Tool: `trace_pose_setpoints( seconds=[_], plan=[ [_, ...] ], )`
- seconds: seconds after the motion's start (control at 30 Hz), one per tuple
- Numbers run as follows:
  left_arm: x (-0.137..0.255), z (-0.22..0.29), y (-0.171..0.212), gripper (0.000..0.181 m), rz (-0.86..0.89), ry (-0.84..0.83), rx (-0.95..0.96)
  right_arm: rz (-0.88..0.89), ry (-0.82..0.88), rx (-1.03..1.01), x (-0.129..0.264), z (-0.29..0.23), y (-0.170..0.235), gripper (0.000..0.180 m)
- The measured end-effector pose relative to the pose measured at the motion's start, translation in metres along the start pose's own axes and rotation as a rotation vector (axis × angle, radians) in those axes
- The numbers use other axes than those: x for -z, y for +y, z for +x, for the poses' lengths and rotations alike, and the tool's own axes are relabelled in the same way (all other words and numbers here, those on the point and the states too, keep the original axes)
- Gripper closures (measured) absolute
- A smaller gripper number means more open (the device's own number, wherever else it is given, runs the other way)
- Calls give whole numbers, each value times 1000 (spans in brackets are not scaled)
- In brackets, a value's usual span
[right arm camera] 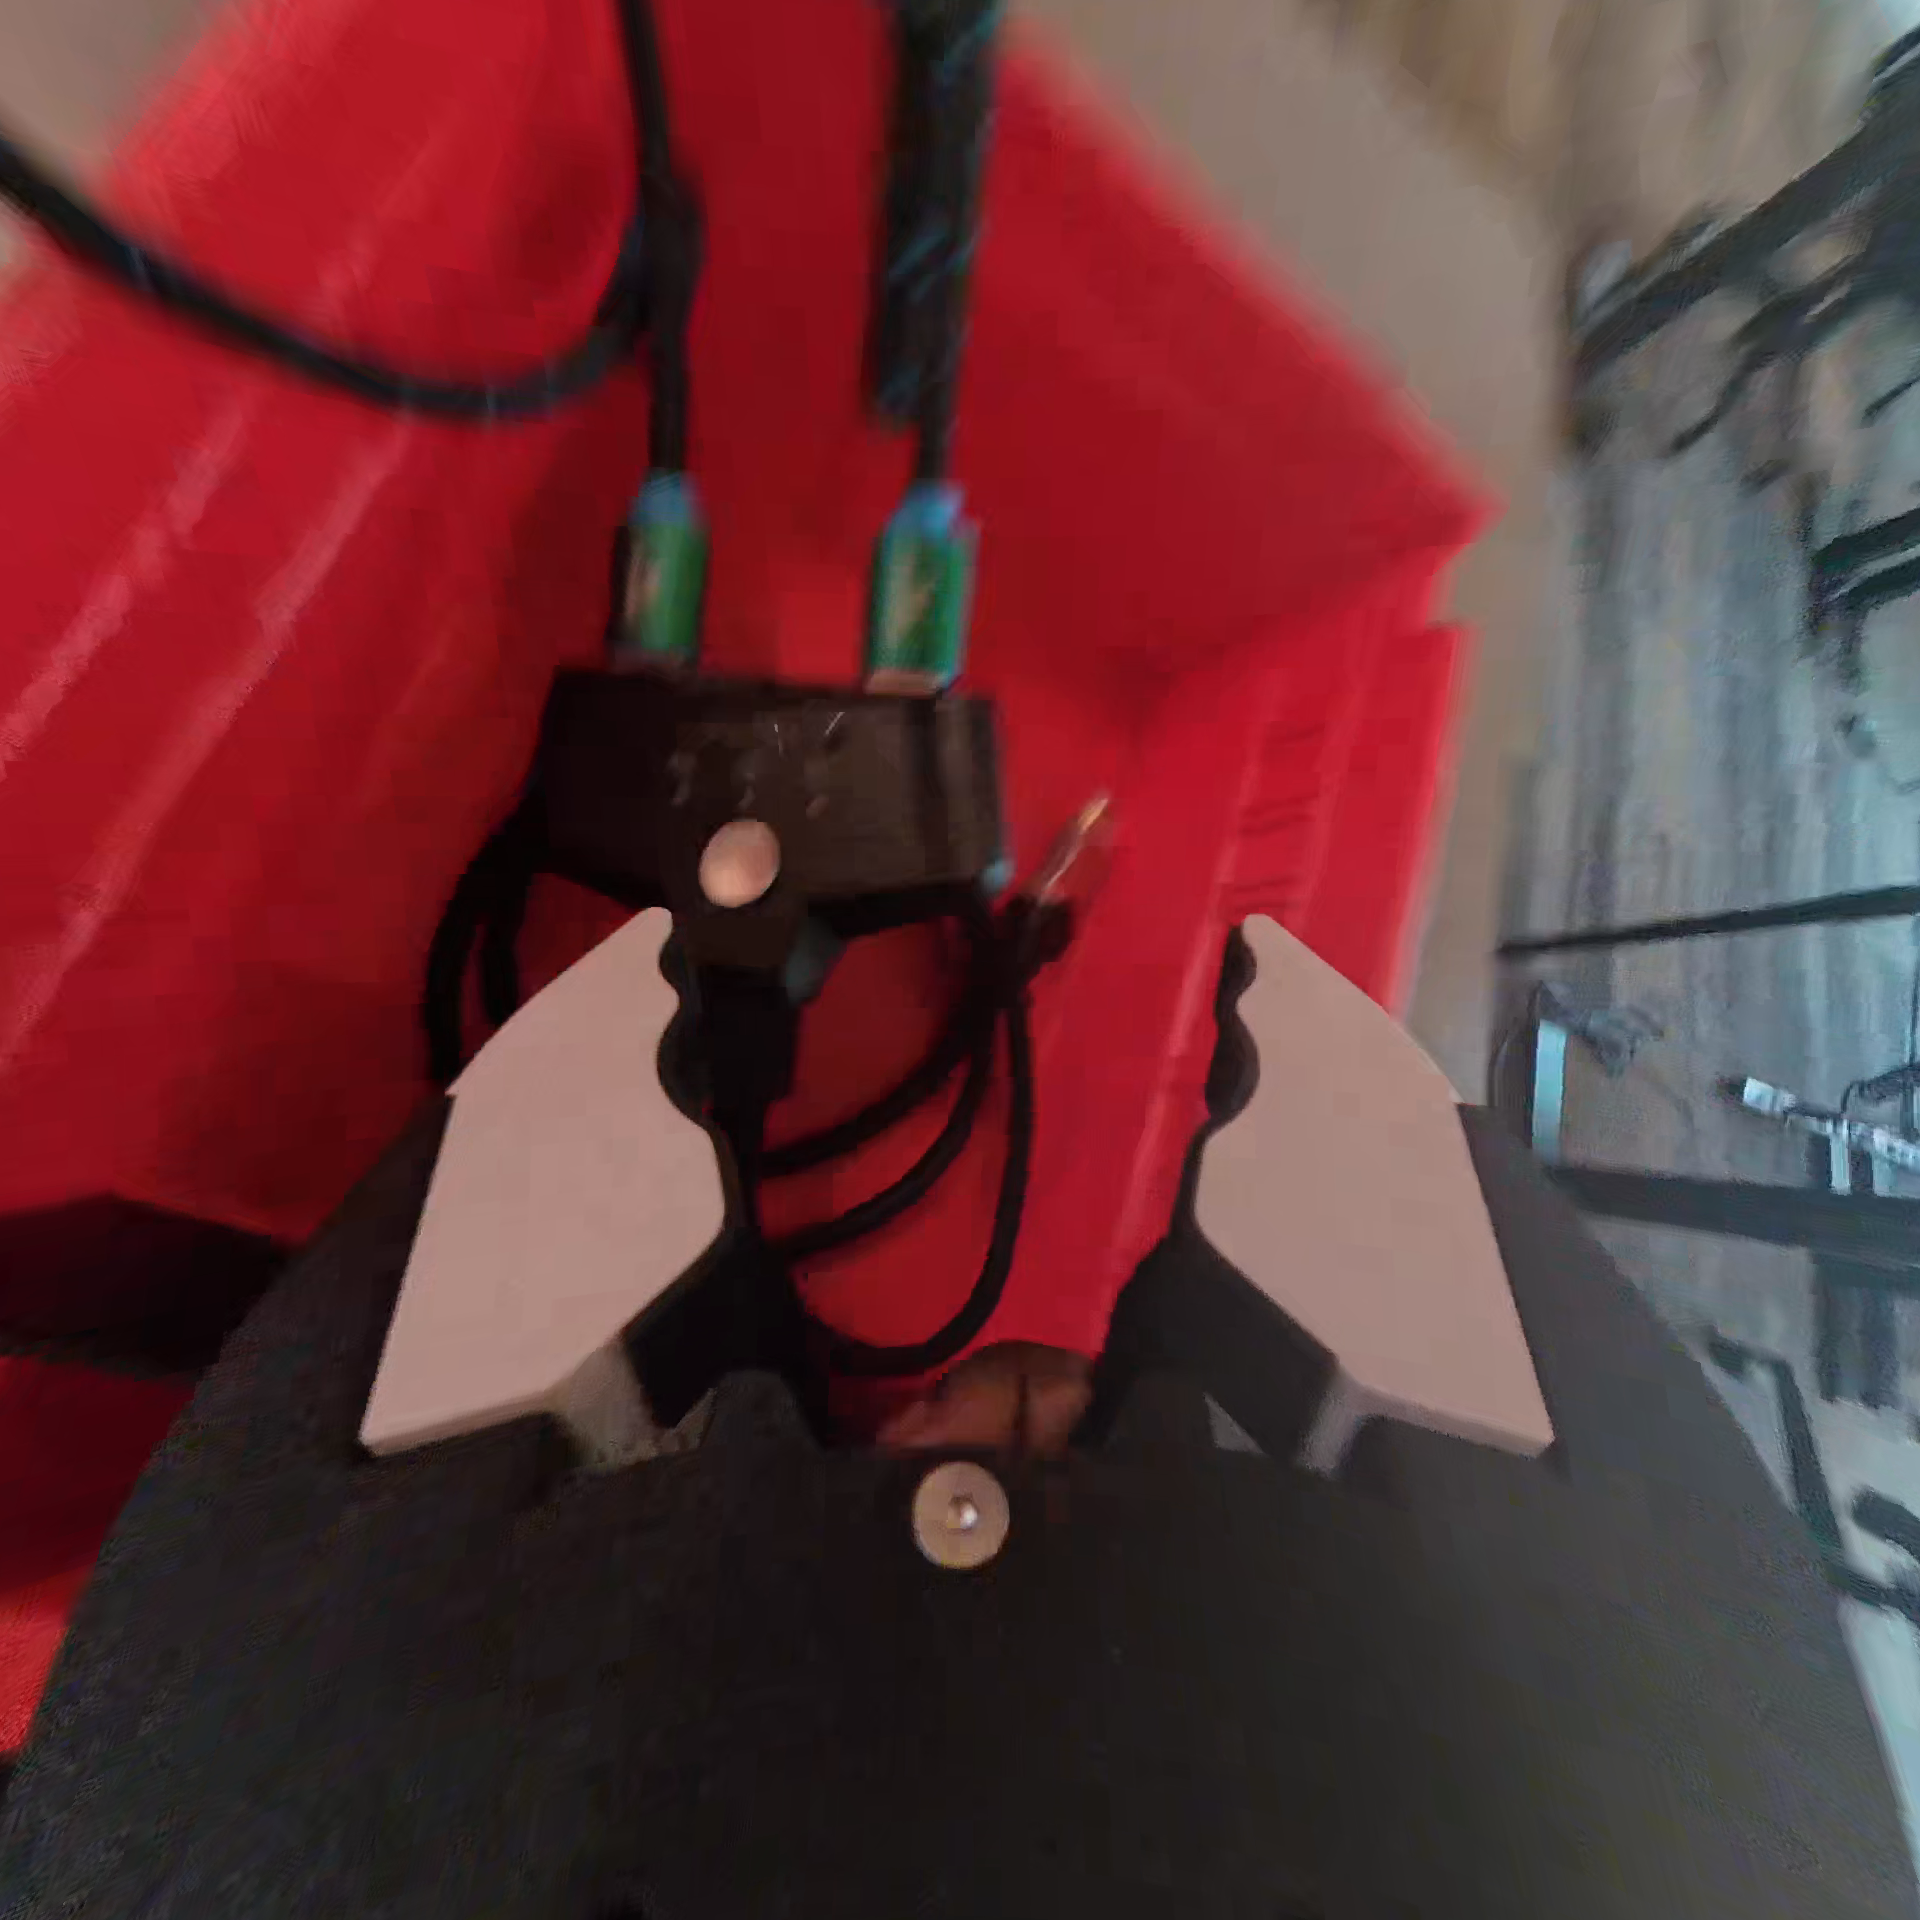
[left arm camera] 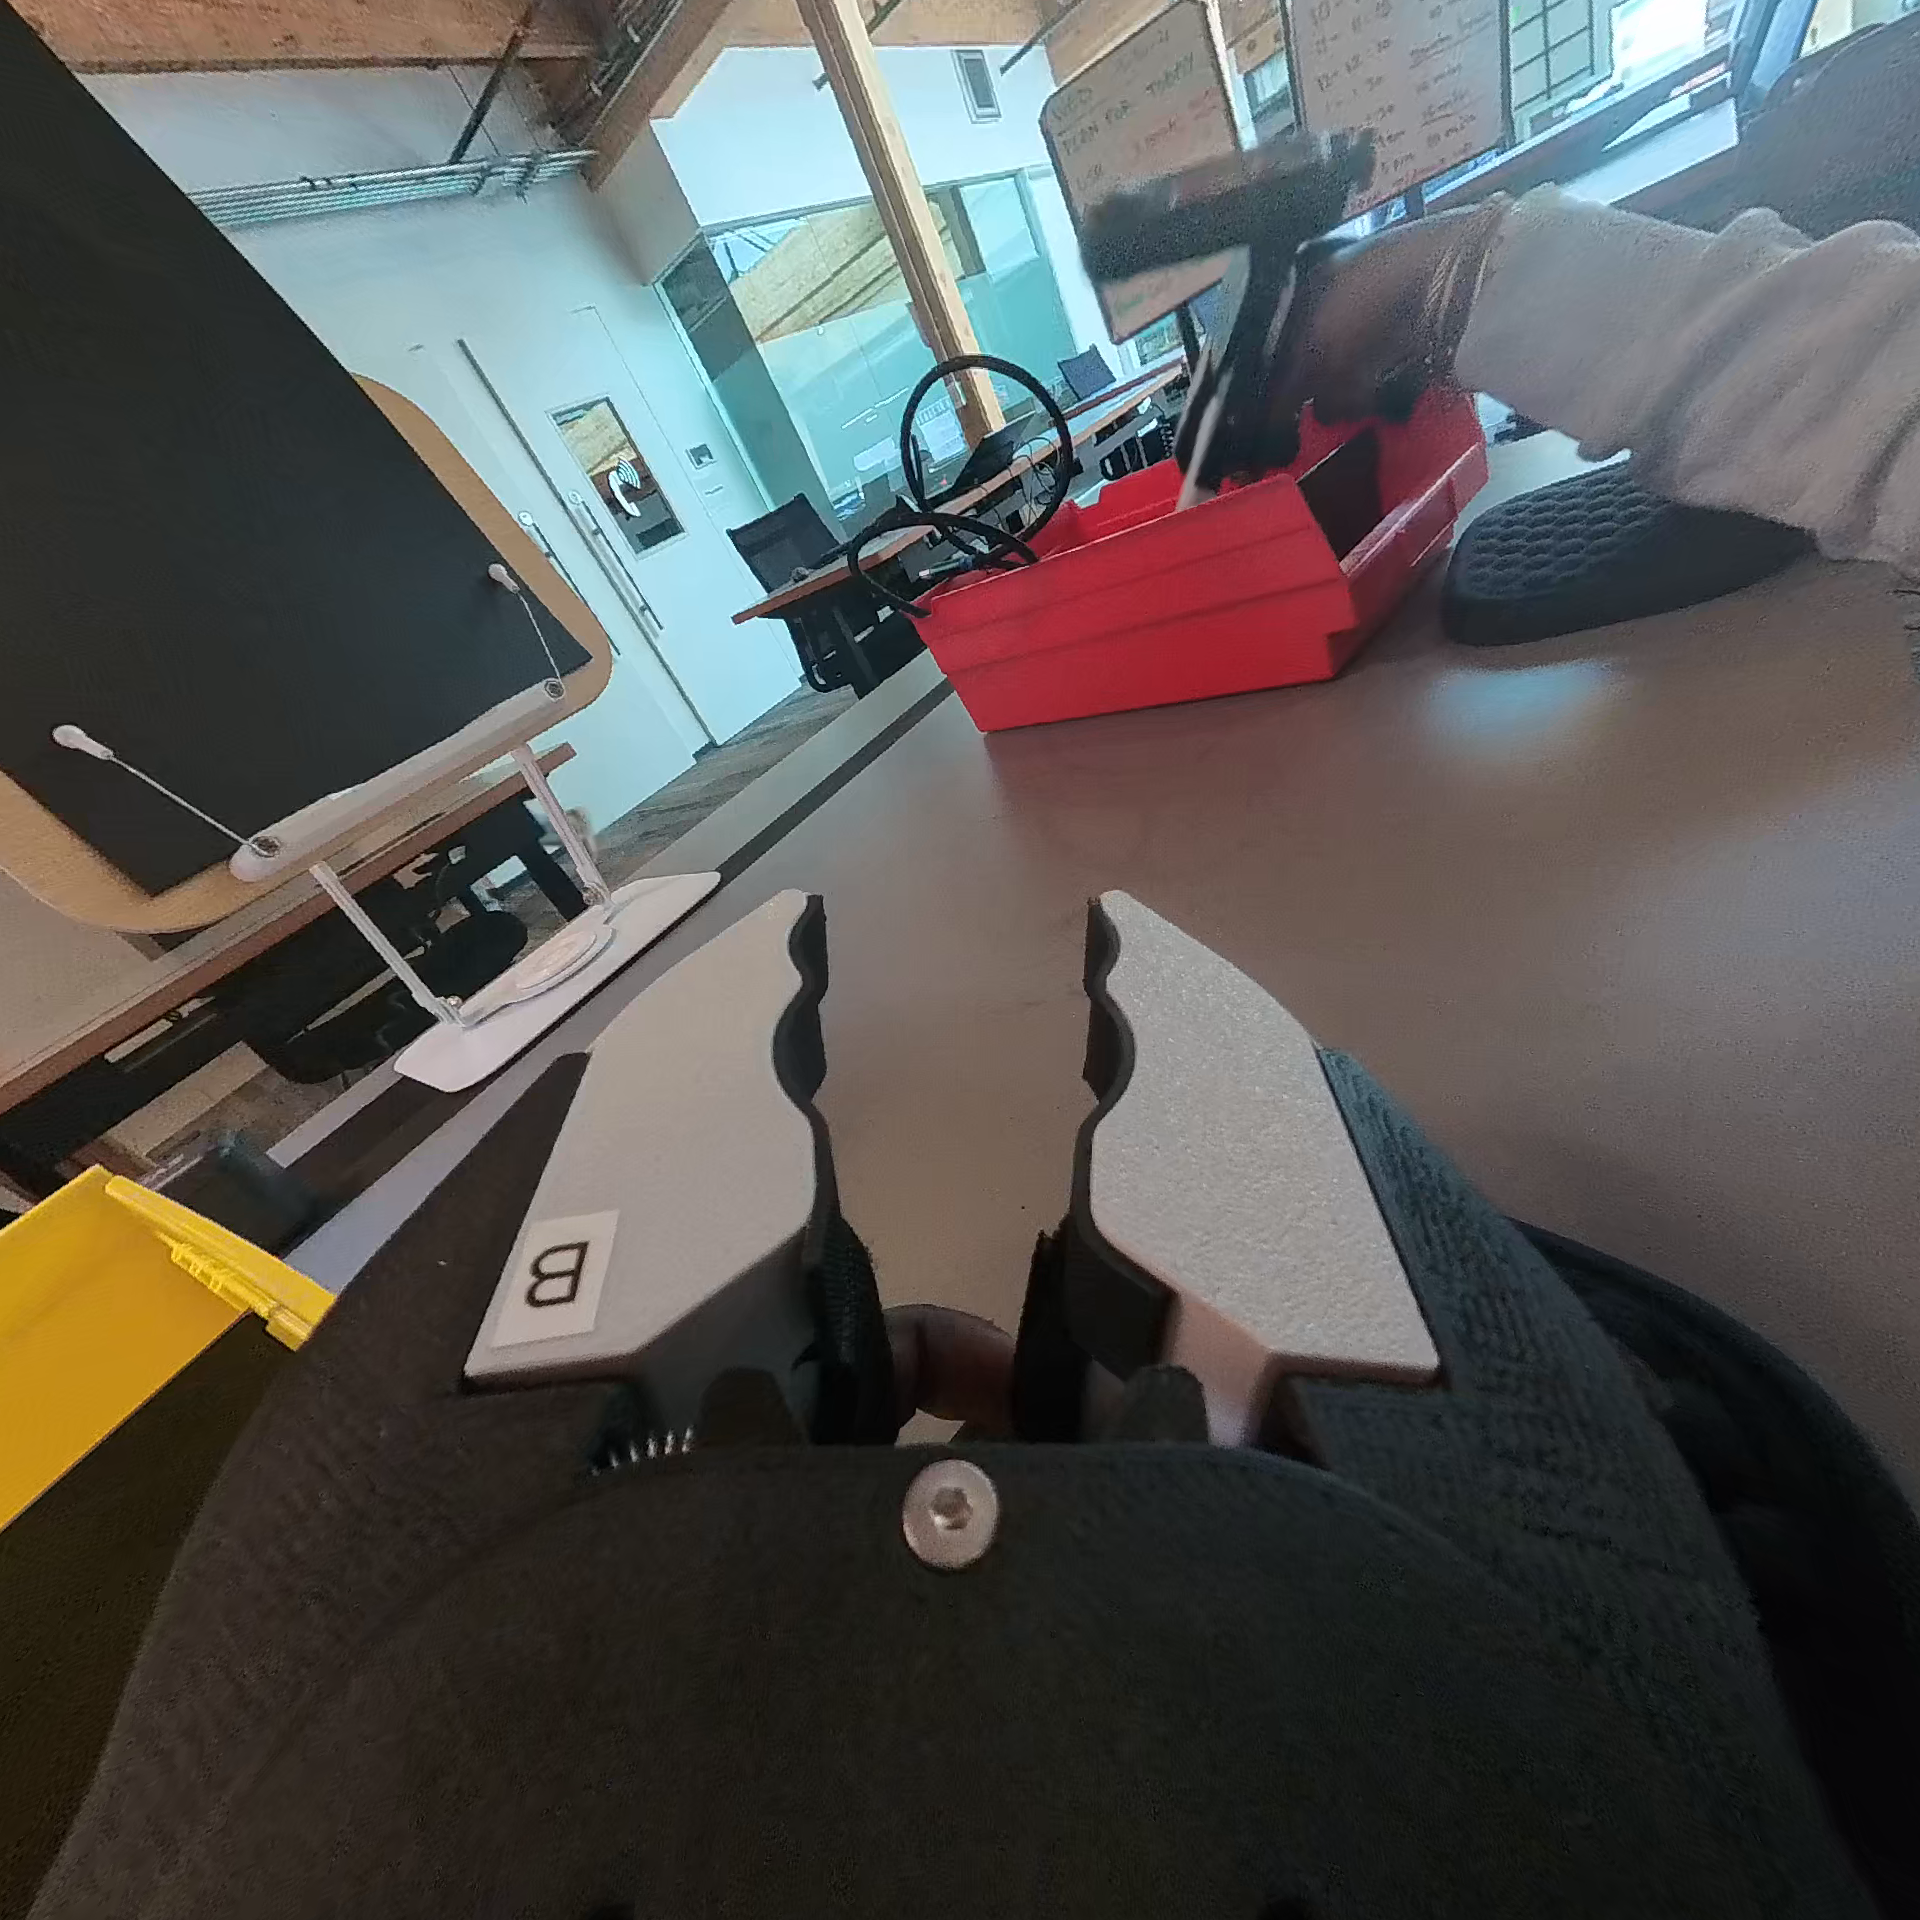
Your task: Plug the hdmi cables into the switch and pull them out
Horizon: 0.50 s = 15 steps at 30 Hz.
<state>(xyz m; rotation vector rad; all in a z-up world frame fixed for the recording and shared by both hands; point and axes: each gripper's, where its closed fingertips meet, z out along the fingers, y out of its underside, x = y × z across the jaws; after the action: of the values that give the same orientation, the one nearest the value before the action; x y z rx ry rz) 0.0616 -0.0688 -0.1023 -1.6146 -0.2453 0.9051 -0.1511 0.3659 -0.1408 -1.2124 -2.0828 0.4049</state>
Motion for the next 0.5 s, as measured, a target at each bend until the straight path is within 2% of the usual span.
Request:
trace_pose_setpoints(
  seconds=[0.07,0.17,0.23,0.3,0.37,0.5],
  plan=[
    [0,0,0,134,-3,-1,1,291,41,-87,24,16,-32,81],
    [1,-2,-2,134,6,-9,10,900,-84,-256,88,12,-83,70],
    [3,-7,-5,134,29,-29,40,1307,-170,-366,144,8,-99,63],
    [7,-13,-12,134,68,-43,98,1598,-258,-433,190,0,-98,66],
    [14,-18,-20,134,86,-42,132,1697,-378,-406,211,-20,-97,62],
    [44,-59,-45,130,1,-114,86,1703,-380,-227,219,-55,-101,52]
  ],
)
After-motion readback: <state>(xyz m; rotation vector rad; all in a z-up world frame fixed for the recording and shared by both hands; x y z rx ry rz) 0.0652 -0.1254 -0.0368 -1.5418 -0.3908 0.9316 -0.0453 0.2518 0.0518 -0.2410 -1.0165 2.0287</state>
